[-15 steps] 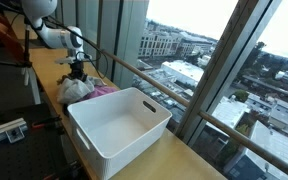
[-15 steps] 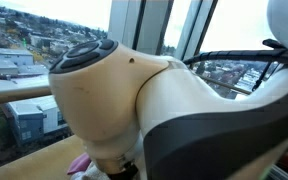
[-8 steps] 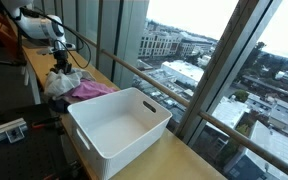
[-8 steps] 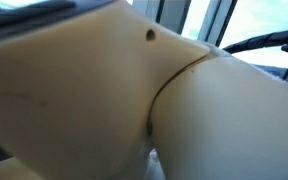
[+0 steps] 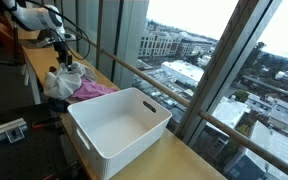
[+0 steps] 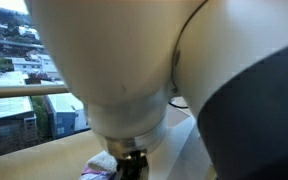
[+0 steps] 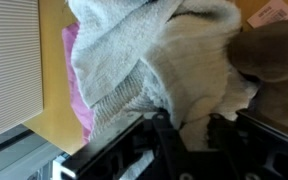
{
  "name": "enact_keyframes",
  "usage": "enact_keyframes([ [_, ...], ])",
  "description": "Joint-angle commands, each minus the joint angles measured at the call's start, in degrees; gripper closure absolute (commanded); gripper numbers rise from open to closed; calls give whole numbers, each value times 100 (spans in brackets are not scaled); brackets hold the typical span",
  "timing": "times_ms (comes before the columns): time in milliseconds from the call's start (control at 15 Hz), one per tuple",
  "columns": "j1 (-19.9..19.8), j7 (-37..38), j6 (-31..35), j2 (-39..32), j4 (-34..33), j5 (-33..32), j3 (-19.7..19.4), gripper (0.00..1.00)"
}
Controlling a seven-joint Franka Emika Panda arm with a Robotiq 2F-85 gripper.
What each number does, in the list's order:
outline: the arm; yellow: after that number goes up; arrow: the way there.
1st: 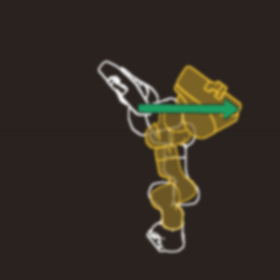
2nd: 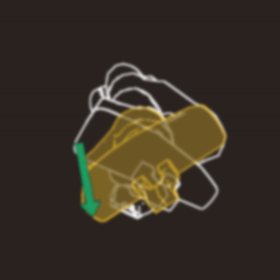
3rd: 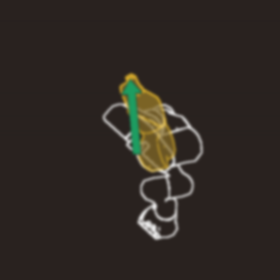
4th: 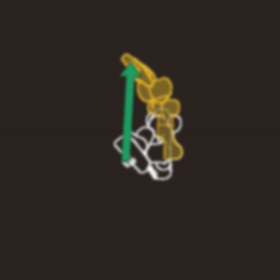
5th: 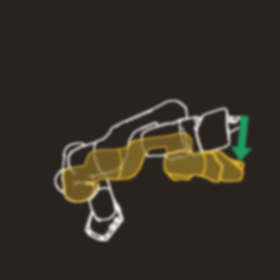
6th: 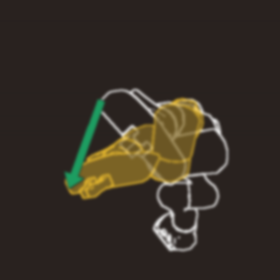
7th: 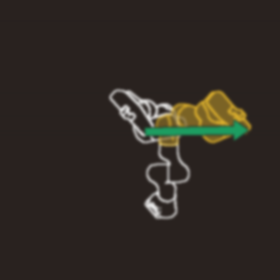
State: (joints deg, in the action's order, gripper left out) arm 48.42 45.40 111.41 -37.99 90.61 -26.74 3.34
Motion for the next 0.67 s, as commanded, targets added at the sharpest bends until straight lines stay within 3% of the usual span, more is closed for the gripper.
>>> enact_keyframes([
  [0, -95, 26, -15, 220, 134, -259, -191, 94],
  [333, -249, 19, -351, 675, 191, -763, -435, 94],
  [600, -285, 88, -1318, 1407, 100, -1195, -287, 94],
])
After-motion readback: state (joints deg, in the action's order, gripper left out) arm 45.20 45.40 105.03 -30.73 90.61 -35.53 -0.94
